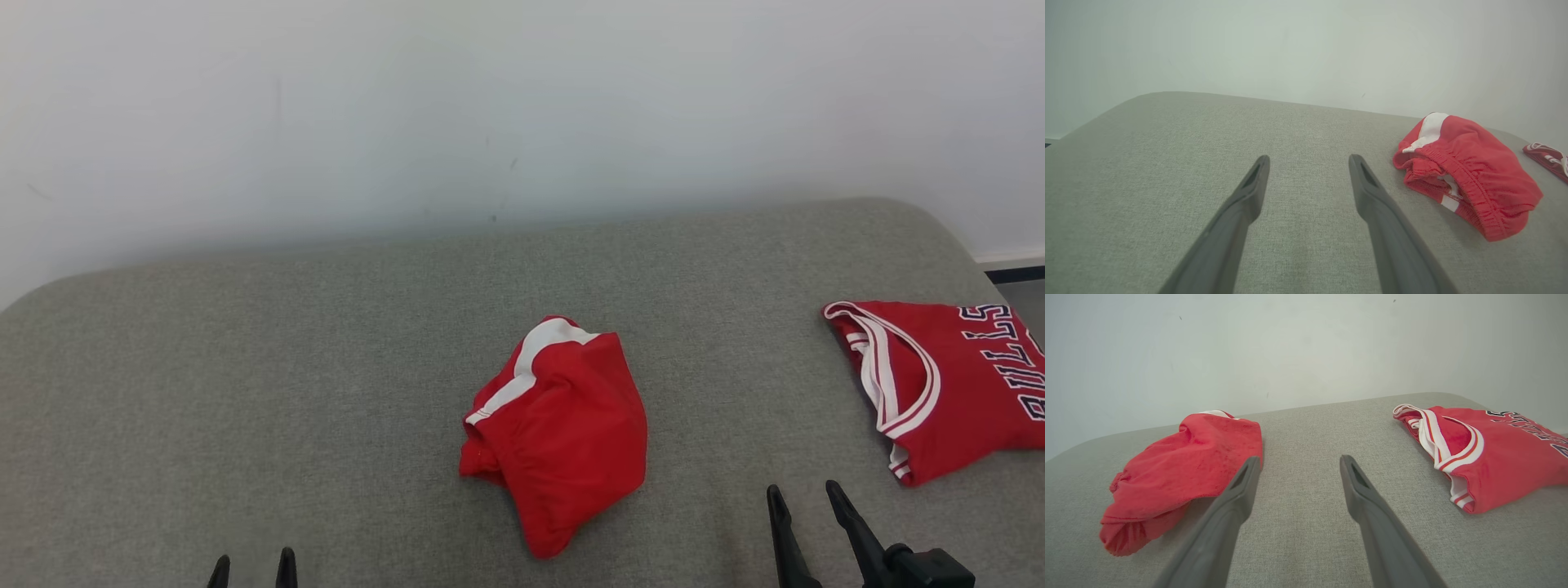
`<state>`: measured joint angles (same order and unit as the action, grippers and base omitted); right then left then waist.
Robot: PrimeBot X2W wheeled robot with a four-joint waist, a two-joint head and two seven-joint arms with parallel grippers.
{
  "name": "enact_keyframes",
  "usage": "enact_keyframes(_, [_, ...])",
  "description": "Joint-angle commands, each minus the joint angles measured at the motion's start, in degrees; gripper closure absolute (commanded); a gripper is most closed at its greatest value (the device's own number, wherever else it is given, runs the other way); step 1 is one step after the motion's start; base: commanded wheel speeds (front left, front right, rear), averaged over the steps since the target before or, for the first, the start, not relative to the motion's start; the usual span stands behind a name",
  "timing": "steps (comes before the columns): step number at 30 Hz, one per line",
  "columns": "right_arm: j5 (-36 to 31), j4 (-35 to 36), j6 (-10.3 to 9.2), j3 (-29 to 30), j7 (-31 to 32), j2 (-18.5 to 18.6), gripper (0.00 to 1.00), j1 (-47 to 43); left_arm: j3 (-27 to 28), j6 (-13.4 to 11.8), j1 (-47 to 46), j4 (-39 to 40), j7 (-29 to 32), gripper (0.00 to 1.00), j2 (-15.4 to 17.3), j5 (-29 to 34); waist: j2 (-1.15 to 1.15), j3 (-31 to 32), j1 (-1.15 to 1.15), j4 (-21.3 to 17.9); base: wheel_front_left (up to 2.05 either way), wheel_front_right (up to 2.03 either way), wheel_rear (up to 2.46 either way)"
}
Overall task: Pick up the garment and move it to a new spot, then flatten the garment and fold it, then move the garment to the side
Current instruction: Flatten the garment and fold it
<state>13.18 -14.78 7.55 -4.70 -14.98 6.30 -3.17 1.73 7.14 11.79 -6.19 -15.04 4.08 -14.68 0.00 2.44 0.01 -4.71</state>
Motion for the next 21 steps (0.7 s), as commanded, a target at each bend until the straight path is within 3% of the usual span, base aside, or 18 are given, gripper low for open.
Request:
enact_keyframes(1, [-0.03,0.12,-0.16,-0.22,-0.25,0.06,0.0,0.64,-0.68,0.4,-1.6,-0.47,-0.17,0.0,0.47,-0.61,0.0,-0.2,-0.01,-0.65,0.0,0.0,0.0])
enact_keyframes(6, [0.1,0.28,-0.16,-0.92,-0.25,-0.28,0.0,1.0,-4.77,0.34,-5.52,-3.34,2.61,0.0,0.98,-3.61,0.0,-0.76,-0.01,-3.0,0.0,0.0,0.0])
enact_keyframes(15, [0.12,0.34,-0.16,-1.49,-0.26,-0.39,0.0,1.93,-16.23,0.3,-13.79,-8.45,16.84,0.0,2.59,-20.3,0.0,-2.83,-0.01,-9.32,0.0,0.0,0.0])
enact_keyframes(21, [0.05,0.56,-0.16,-1.75,-0.26,-0.66,0.0,2.37,-18.46,0.29,-16.56,-11.14,18.32,0.0,3.15,-24.79,0.0,-4.21,-0.01,-12.54,0.0,0.0,0.0])
